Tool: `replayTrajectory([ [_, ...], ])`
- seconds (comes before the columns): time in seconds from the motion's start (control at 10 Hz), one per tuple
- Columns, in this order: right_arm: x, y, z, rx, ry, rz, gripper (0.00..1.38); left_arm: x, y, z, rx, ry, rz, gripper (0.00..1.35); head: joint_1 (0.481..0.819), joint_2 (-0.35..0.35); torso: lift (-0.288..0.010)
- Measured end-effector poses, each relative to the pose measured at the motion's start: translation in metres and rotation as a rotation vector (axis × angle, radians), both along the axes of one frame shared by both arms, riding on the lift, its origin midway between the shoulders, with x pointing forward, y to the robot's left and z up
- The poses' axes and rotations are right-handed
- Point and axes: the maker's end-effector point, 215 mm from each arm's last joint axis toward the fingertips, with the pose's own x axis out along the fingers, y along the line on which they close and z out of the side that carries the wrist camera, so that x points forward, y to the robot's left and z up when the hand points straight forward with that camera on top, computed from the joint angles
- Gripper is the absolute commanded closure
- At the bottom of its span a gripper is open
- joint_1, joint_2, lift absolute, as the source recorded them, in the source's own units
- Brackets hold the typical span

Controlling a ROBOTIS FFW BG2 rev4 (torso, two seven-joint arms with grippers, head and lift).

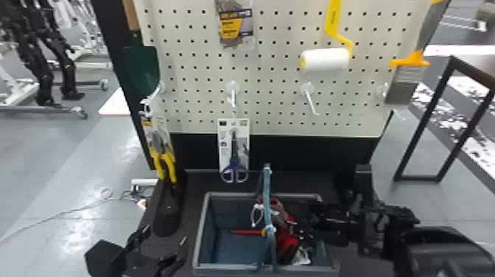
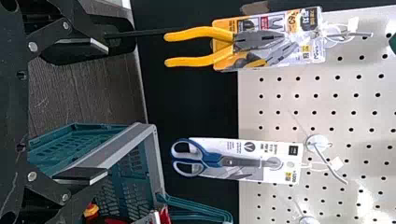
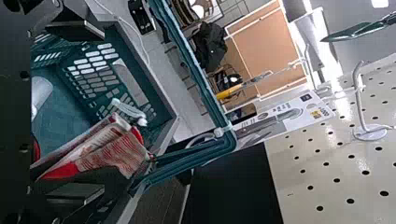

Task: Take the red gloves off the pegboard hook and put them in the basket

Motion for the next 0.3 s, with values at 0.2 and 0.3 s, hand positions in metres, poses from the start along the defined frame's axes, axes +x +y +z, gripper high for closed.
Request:
replayTrajectory([
  [0.2, 0.0003, -0.0001, -0.0001, 0.0, 0.0, -0.001, 0.14, -0.0001, 0.0, 0.0, 0.0, 0.0, 0.0, 0.35, 0.549, 0.0, -0.1],
  [0.3, 0.0006, 0.0, 0.0004, 0.0, -0.002, -0.001, 0.14, -0.0004, 0.0002, -0.0004, 0.0, 0.001, 0.0, 0.35, 0.549, 0.0, -0.1],
])
